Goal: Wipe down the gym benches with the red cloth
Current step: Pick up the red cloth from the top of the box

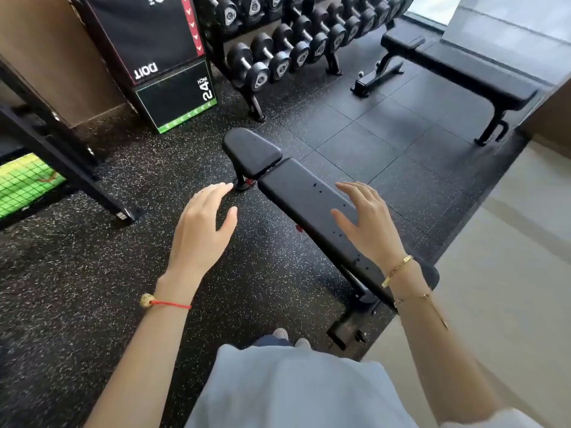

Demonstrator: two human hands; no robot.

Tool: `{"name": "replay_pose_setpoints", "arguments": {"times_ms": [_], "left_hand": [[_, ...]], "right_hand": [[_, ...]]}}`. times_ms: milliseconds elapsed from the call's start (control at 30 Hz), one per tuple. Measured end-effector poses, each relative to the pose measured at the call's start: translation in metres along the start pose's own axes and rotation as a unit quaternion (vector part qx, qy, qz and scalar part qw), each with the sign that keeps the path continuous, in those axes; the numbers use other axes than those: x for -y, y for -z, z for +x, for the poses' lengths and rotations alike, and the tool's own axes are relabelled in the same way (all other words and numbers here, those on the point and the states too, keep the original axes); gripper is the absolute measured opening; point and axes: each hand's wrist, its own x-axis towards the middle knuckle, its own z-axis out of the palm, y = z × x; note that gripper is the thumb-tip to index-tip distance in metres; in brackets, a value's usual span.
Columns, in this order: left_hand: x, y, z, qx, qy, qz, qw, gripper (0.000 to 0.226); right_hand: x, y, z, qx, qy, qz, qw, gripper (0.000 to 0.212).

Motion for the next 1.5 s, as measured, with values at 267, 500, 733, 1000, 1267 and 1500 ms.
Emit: {"name": "replay_pose_setpoints", "arguments": {"times_ms": [267,500,733,1000,1267,1500], "left_hand": [[0.025,0.004,-0.017,-0.032,0.055,0.008,0.998,0.043],[0.063,0.017,-0.009,-0.057,0.109,0.023,0.992,0.042],[0.143,0.040,0.045,-0.084,0.159,0.030,0.983,0.041],[0.263,0.111,0.144,-0.091,0.194,0.061,0.975,0.043],[0.357,0.147,0.243,-0.065,0.198,0.069,0.976,0.043],[0.435,0.143,0.355,-0.067,0.211,0.063,0.973,0.043]], "right_hand": [[0.004,-0.022,0.022,0.027,0.028,0.005,0.999,0.048],[0.028,-0.063,0.075,0.085,0.071,0.002,0.994,0.049],[0.081,-0.134,0.181,0.122,0.130,0.011,0.984,0.049],[0.181,-0.224,0.318,0.130,0.171,0.041,0.976,0.049],[0.231,-0.284,0.429,0.140,0.153,0.047,0.977,0.048],[0.244,-0.348,0.555,0.154,0.148,0.049,0.976,0.048]]}}
